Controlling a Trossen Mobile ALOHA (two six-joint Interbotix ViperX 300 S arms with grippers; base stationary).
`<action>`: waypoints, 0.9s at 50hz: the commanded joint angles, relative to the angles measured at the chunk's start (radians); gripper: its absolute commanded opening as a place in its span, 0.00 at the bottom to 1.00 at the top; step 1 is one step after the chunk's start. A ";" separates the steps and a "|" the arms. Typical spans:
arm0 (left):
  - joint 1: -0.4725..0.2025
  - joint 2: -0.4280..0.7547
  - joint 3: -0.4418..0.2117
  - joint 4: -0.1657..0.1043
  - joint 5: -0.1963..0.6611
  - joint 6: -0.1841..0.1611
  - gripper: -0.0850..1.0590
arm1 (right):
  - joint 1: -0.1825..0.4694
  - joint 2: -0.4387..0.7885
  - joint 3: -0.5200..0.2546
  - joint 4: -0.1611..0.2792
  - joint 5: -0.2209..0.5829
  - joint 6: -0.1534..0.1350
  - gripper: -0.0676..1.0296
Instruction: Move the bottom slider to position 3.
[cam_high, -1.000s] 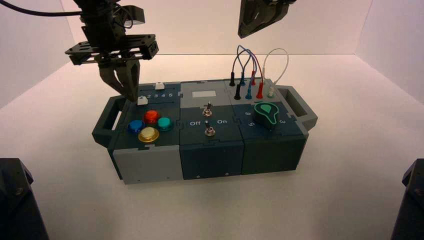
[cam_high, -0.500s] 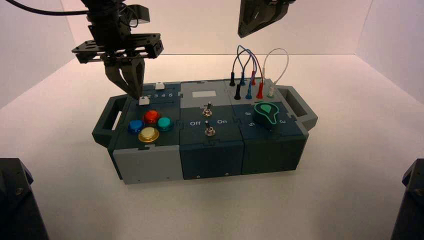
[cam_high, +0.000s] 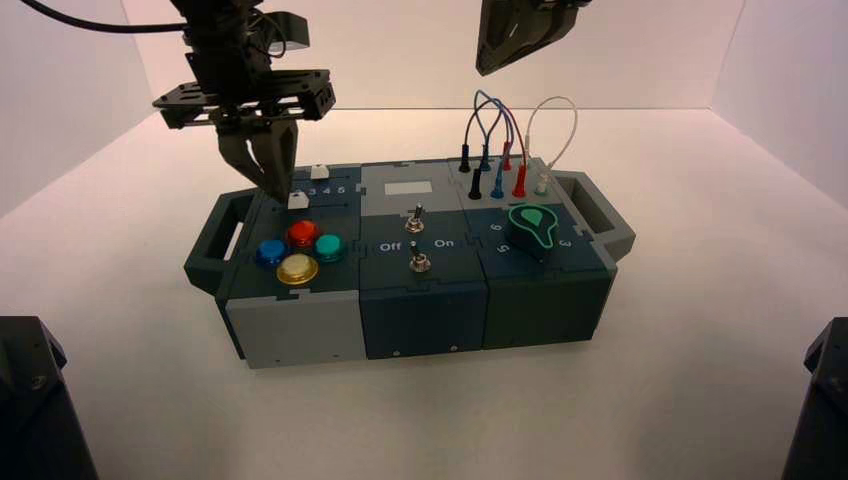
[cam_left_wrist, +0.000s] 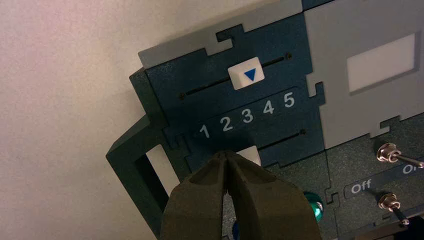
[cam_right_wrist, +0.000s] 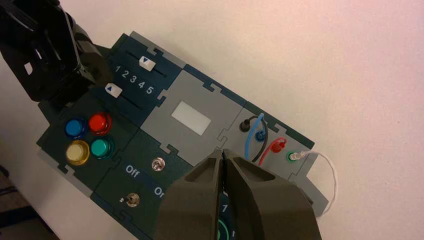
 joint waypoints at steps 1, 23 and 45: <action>-0.015 -0.012 -0.029 -0.002 -0.003 -0.006 0.05 | 0.000 -0.014 -0.032 0.000 -0.005 0.000 0.04; -0.028 -0.009 -0.034 -0.003 -0.003 -0.008 0.05 | 0.000 -0.014 -0.032 0.000 -0.002 -0.002 0.04; -0.035 0.011 -0.044 -0.003 -0.003 -0.008 0.05 | 0.000 -0.014 -0.032 0.000 0.000 0.000 0.04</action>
